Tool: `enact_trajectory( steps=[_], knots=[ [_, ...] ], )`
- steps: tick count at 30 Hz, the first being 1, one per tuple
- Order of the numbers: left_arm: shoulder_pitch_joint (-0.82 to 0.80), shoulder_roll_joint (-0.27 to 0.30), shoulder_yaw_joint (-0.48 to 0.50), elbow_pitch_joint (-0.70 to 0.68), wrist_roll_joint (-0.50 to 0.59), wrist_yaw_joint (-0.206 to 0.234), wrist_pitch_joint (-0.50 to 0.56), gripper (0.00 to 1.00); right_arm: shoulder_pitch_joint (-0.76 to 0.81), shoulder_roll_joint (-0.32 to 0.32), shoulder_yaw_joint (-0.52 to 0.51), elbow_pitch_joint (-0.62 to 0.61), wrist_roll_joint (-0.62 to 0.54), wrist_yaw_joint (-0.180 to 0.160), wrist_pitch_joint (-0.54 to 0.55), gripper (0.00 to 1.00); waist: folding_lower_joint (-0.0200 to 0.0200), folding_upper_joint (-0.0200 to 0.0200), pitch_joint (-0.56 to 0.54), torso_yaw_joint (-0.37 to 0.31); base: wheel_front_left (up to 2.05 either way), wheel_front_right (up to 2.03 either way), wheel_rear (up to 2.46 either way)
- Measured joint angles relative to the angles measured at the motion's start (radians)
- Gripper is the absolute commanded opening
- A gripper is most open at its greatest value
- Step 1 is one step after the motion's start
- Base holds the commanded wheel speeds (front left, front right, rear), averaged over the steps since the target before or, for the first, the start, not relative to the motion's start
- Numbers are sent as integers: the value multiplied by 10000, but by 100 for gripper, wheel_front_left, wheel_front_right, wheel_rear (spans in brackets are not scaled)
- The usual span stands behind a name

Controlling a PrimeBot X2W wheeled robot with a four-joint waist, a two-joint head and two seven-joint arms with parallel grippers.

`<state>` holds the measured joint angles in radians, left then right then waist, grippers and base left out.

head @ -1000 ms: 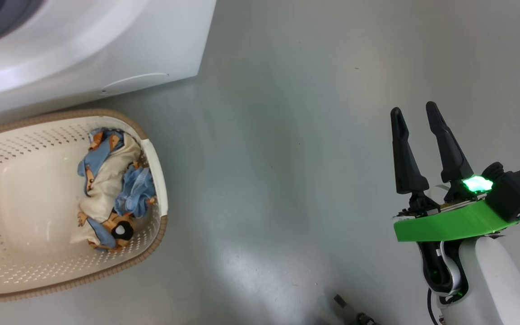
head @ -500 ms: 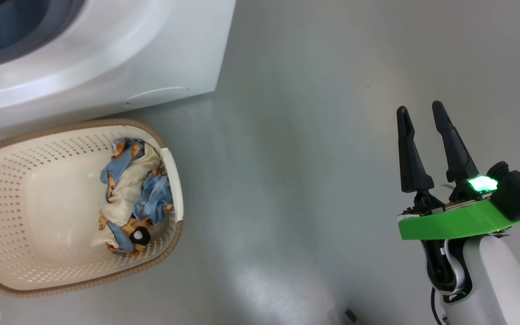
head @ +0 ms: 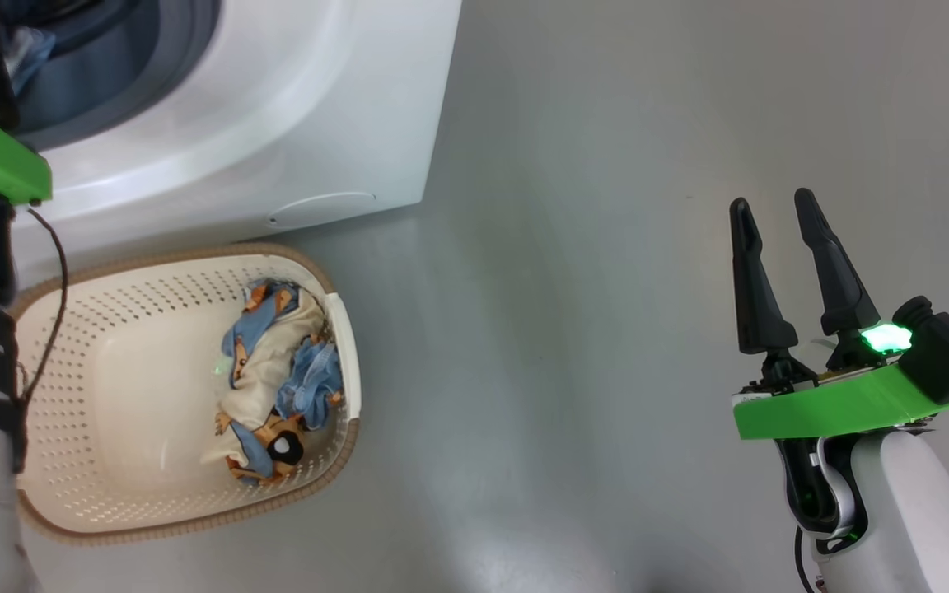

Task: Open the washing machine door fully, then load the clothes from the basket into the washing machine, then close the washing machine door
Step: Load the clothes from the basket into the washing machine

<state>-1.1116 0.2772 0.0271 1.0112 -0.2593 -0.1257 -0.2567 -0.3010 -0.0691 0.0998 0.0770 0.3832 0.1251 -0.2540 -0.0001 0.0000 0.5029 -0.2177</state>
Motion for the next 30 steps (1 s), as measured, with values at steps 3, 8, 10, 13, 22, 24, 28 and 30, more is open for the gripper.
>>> enact_trajectory(
  steps=[3,8,10,13,22,24,28,30],
  knots=[
    [342,0,-171,-295,-117,0,0,100,37,-36,-10,46,0,0,0,100,0,0,-161,53,0,0,0],
    [1060,-56,-251,-704,-265,0,0,100,113,-188,-59,96,0,0,0,100,0,0,-483,145,0,0,0],
    [1340,-105,-249,-897,-397,0,0,100,156,-267,-61,109,0,0,0,100,1,0,-620,188,0,0,0],
    [1856,-184,-199,-1223,-516,0,0,100,262,-343,-61,155,-2,0,0,100,0,0,-847,257,0,0,0],
    [3376,-374,-159,-2036,-665,0,0,100,588,-663,-38,259,-6,0,0,100,0,0,-1526,474,0,0,0],
    [3740,-426,-151,-2261,-665,0,0,100,701,-721,-40,301,-6,0,2,100,-1,0,-1712,537,0,0,0],
    [4540,-598,-63,-2788,-663,0,0,100,928,-869,-52,349,-6,0,0,100,-1,0,-2101,664,0,0,0],
    [4978,-708,40,-3037,-673,0,0,100,1080,-922,-56,364,-6,0,0,100,-1,0,-2303,725,0,0,0]
  ],
)
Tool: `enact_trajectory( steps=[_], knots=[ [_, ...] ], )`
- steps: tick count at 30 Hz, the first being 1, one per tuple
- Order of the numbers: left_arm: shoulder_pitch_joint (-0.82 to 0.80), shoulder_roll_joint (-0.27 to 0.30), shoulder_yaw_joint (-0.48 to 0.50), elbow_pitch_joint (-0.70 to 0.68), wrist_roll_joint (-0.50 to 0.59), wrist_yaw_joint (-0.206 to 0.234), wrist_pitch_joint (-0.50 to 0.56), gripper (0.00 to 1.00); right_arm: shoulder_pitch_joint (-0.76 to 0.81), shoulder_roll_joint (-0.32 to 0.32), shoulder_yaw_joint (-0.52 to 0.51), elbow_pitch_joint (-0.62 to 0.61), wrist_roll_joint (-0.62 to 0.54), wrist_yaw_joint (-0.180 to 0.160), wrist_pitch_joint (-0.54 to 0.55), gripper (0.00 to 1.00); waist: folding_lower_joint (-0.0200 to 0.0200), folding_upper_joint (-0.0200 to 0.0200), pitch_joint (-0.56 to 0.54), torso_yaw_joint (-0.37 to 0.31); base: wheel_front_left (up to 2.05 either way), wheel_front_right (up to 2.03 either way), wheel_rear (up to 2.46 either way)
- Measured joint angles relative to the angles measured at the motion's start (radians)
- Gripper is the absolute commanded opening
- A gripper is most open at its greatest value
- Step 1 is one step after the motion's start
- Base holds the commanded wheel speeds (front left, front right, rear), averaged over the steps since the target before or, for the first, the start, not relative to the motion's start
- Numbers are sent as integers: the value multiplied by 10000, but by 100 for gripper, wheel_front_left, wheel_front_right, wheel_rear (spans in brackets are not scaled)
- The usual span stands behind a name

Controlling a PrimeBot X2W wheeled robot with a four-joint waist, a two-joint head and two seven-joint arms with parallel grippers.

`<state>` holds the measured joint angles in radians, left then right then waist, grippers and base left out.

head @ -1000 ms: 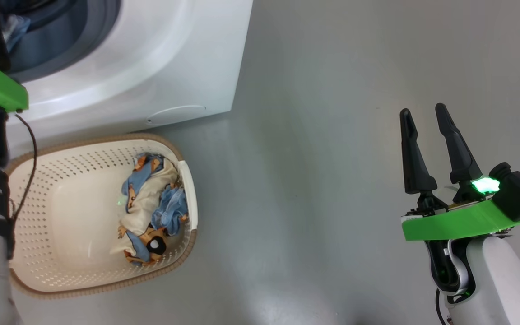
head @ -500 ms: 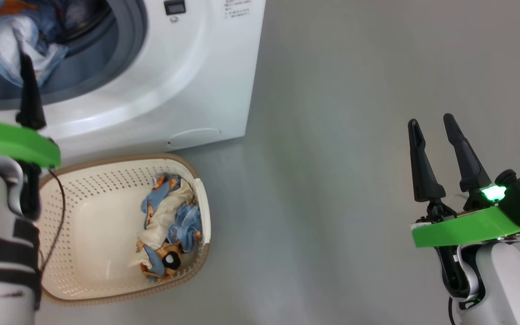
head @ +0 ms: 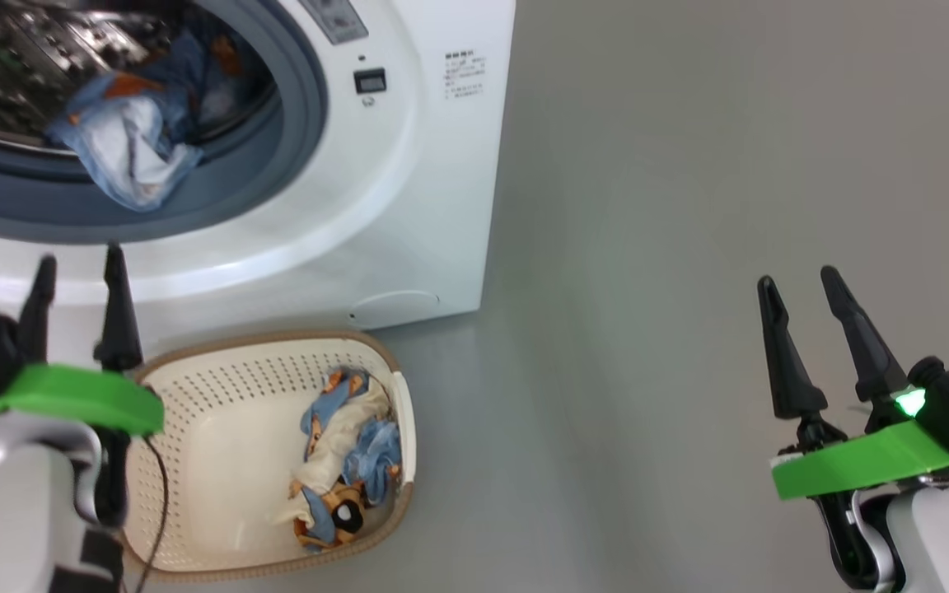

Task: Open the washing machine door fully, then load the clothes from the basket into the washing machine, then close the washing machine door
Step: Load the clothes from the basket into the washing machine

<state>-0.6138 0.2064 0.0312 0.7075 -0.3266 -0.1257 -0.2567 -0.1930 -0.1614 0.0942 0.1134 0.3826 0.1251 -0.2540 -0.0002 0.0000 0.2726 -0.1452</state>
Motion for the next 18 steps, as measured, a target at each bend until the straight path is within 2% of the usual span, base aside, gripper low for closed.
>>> enact_trajectory(
  steps=[18],
  knots=[
    [3528,-566,347,-2437,-65,0,2,100,1441,-247,-364,35,0,0,0,100,1,0,-1588,539,0,0,0]
  ],
)
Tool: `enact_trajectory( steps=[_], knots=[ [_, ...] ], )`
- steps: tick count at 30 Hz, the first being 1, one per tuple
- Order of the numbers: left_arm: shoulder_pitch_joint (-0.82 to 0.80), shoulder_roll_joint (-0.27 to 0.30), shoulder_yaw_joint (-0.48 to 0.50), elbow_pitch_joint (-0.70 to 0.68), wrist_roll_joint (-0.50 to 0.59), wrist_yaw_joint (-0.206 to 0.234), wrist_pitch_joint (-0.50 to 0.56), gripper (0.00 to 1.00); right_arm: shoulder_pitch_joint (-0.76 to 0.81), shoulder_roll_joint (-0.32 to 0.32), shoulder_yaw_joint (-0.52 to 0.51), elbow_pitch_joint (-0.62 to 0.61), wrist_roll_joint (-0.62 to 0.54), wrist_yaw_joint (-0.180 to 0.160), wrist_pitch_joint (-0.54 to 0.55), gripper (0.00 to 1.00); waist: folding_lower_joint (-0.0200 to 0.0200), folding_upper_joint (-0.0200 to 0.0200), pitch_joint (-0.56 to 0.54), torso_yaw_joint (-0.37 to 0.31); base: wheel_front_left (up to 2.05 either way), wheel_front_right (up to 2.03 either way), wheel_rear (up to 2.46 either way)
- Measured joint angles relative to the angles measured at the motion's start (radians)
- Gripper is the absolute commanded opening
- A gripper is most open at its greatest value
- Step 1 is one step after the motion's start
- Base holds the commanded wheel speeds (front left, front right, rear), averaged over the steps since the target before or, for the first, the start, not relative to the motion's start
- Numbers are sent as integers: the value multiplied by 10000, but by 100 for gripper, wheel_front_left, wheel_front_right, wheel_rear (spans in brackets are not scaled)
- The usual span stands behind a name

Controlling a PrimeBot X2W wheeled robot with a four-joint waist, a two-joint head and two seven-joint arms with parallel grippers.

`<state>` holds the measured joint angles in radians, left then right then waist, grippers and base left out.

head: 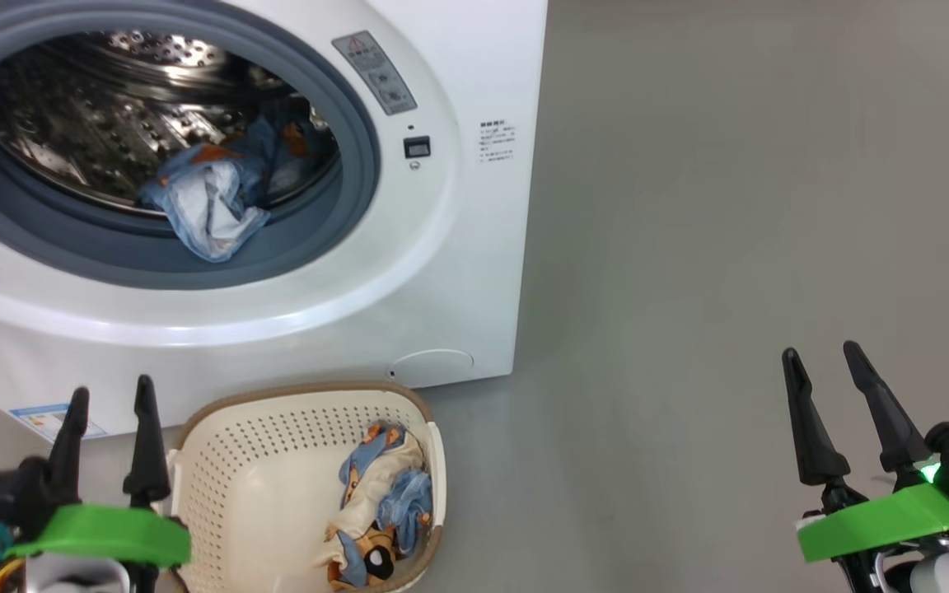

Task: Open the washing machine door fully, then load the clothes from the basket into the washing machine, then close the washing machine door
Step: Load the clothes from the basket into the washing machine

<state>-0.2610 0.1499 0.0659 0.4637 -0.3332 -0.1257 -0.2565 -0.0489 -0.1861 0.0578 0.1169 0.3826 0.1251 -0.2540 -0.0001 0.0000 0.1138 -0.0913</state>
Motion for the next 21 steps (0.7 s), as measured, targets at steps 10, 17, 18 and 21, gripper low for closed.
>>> enact_trajectory(
  steps=[10,17,18,21],
  knots=[
    [1259,-159,222,-1095,2,0,0,100,456,15,-270,-77,0,0,0,100,0,0,-352,146,0,0,0],
    [1499,-276,332,-1534,94,0,0,100,567,61,-337,-94,-2,0,0,100,1,0,-311,176,0,0,0],
    [1507,-278,341,-1569,96,0,0,100,567,65,-337,-96,-4,0,0,100,1,0,-305,175,0,0,0],
    [1594,-282,368,-1622,105,0,0,100,566,69,-345,-102,-31,0,0,100,1,0,-289,176,0,0,0]
  ],
)
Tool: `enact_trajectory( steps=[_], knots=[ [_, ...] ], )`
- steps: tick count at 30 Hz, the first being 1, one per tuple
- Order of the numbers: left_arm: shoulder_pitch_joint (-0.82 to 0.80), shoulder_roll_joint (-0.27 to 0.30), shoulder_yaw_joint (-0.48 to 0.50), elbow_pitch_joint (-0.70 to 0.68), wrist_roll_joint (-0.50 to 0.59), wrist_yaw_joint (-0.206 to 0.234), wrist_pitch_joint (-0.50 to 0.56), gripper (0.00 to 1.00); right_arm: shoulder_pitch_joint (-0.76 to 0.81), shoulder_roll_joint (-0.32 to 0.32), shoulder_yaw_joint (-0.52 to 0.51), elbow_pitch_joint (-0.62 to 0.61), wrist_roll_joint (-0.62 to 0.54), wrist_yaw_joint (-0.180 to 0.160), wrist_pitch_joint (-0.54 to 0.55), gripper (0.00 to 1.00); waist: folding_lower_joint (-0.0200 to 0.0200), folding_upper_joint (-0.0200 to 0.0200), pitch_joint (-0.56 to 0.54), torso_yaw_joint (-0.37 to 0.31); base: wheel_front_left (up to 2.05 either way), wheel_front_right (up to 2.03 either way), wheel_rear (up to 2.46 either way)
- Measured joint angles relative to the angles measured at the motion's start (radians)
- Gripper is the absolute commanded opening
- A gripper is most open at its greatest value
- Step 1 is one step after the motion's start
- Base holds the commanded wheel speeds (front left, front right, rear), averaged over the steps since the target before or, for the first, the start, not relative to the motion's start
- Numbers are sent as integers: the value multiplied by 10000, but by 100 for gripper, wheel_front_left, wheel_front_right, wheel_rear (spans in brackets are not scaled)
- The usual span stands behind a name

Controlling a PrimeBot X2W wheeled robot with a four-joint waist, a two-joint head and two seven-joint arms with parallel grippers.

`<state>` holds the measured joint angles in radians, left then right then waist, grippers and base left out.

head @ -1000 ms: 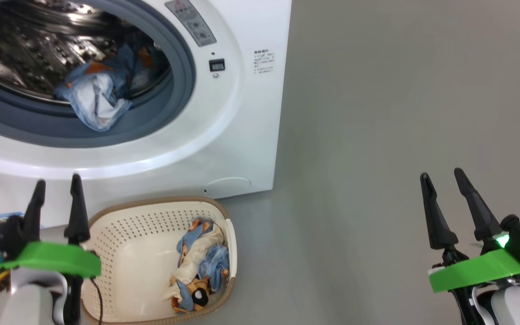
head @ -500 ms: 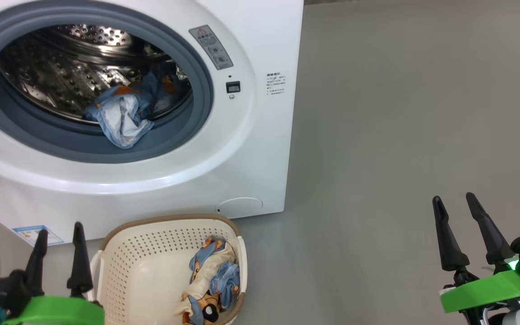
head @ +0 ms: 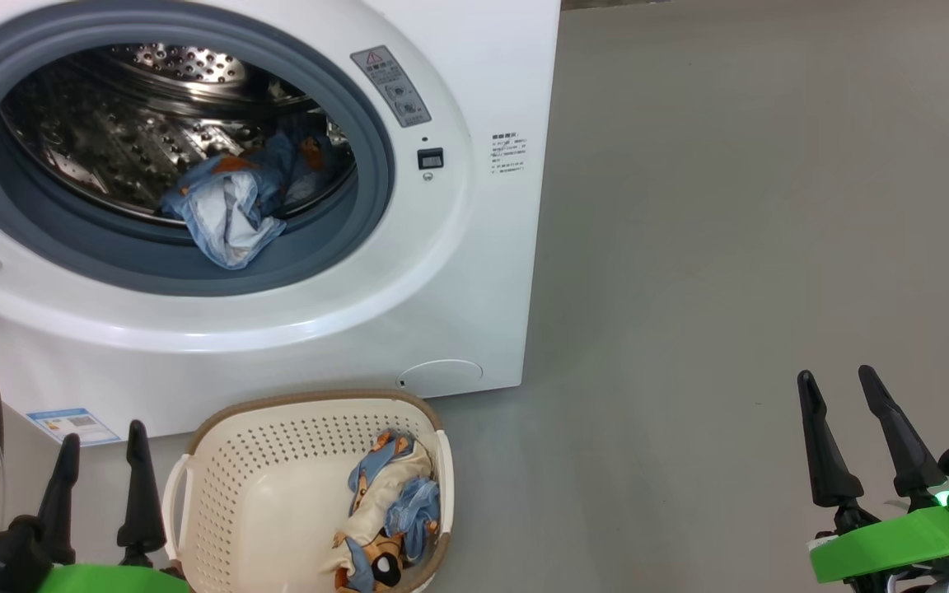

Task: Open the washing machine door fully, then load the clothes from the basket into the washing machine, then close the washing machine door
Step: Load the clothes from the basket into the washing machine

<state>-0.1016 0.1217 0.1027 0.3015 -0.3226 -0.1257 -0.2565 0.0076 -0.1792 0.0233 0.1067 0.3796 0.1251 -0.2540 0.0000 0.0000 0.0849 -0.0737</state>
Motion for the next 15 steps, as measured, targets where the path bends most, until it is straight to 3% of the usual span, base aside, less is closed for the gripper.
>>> enact_trajectory(
  steps=[15],
  knots=[
    [8,-140,-25,-13,12,0,0,100,-70,-2,8,-109,0,0,0,100,0,0,399,-37,0,0,0]
  ],
)
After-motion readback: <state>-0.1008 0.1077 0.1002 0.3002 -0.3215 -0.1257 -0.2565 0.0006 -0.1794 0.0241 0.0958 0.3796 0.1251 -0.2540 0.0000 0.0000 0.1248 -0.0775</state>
